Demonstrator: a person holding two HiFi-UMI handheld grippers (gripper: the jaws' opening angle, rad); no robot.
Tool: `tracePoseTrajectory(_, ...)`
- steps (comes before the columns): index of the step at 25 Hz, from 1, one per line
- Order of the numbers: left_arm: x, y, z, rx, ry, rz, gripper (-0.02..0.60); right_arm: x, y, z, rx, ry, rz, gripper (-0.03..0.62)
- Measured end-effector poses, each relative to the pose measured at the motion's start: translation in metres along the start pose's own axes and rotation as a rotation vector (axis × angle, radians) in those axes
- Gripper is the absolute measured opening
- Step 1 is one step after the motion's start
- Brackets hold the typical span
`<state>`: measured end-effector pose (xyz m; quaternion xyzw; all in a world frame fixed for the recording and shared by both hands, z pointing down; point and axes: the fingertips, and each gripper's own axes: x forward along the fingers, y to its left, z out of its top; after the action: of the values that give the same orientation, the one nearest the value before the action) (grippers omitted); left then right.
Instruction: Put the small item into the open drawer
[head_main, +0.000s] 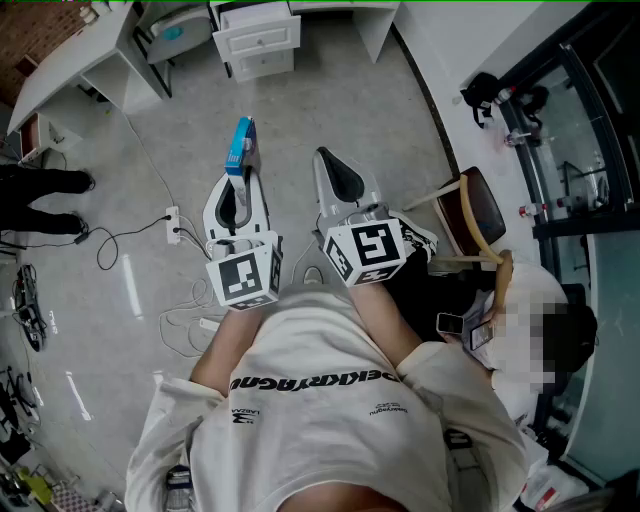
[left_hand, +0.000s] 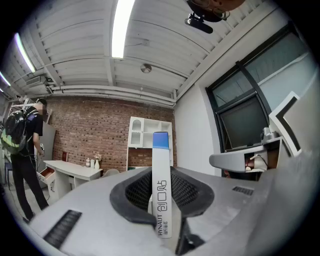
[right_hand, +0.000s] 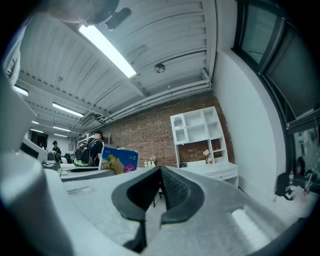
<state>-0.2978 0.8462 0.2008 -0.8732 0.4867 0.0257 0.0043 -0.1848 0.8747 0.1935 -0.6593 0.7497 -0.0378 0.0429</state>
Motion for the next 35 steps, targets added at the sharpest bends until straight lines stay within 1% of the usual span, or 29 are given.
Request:
tracePoseTrajectory(3,0.010,-0.010,-0.001,0.003,-0.004,0.012,0.077,0.002,-0.015,0.000,-0.006,0.005,0.011,-0.005)
tracePoseTrajectory(8,0.016,-0.012,-0.009,0.023,0.005,0.041,0.077,0.007,-0.031,-0.015,0.015,0.027,0.012,-0.003)
tracePoseTrajectory(10,0.017,-0.007,-0.014,0.017,0.006,0.052,0.077,0.012,-0.030,-0.021,0.008,0.033,0.019,-0.003)
tracePoseTrajectory(13,0.019,0.008,-0.032,0.004,0.014,0.061,0.077,0.026,-0.021,-0.035,-0.002,0.043,0.027,-0.003)
tracePoseTrajectory(16,0.041,0.015,-0.047,-0.012,0.021,0.054,0.077,0.049,-0.029,-0.042,-0.008,0.046,0.028,-0.003)
tracePoseTrajectory(18,0.072,0.019,-0.052,-0.026,0.023,0.051,0.077,0.075,-0.044,-0.041,-0.013,0.051,0.030,-0.003)
tracePoseTrajectory(22,0.161,0.041,-0.053,-0.033,0.031,0.031,0.077,0.154,-0.077,-0.034,-0.016,0.064,0.022,-0.003)
tracePoseTrajectory(27,0.268,0.090,-0.052,-0.031,0.037,0.015,0.077,0.265,-0.105,-0.025,-0.017,0.057,0.001,-0.003)
tracePoseTrajectory(35,0.427,0.162,-0.034,-0.041,0.048,-0.037,0.077,0.431,-0.142,-0.003,-0.019,0.084,-0.049,-0.002)
